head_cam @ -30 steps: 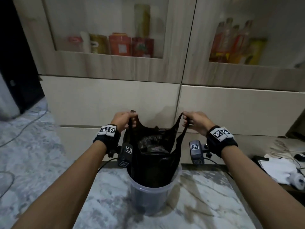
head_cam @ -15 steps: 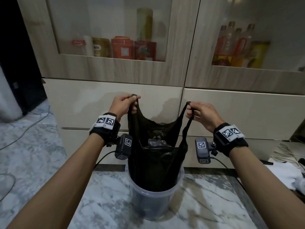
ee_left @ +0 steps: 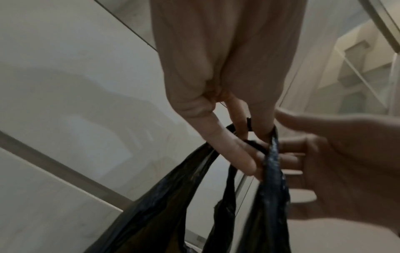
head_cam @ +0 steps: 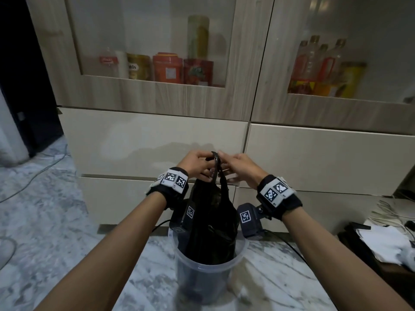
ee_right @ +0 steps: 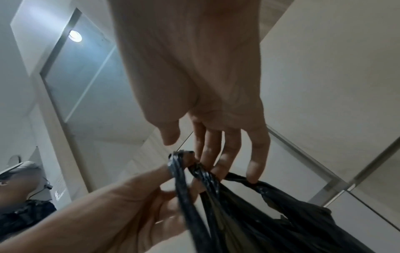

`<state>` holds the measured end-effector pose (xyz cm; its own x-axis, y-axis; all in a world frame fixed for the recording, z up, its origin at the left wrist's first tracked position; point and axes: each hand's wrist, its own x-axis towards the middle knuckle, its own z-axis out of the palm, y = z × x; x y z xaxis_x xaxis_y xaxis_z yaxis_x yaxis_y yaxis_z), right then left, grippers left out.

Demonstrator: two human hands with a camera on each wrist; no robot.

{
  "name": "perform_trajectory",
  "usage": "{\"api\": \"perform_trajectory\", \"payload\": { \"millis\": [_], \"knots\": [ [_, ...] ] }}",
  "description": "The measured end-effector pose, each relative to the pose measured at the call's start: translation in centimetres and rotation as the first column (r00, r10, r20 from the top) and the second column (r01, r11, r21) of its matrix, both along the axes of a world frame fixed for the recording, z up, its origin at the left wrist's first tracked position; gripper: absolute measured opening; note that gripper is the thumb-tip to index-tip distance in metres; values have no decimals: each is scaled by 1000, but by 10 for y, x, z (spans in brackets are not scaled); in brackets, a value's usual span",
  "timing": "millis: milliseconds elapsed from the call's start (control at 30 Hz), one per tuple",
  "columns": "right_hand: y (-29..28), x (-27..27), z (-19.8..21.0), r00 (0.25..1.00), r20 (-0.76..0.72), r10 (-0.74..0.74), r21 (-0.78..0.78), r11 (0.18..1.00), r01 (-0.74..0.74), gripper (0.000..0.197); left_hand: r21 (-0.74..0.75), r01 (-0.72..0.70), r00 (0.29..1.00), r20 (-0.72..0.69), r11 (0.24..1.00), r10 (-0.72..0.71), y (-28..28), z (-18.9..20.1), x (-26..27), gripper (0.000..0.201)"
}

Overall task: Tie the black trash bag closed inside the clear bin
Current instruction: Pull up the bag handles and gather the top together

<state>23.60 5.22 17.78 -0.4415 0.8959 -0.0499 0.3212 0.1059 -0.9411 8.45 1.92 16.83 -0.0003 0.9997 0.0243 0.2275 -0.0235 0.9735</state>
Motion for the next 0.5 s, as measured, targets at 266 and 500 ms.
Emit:
{"api": "perform_trajectory", "payload": {
  "millis": [266,500],
  "knots": [
    [9,-3,-1,986,-51,-159,181,970,166,19,13,-85,996,-30,996,86,9,-12,0,24],
    [37,51,-37,896,-282,-344,-98,939,330,16,-2,-246,954,178,969,243,-4,-28,-62,27]
  ]
}}
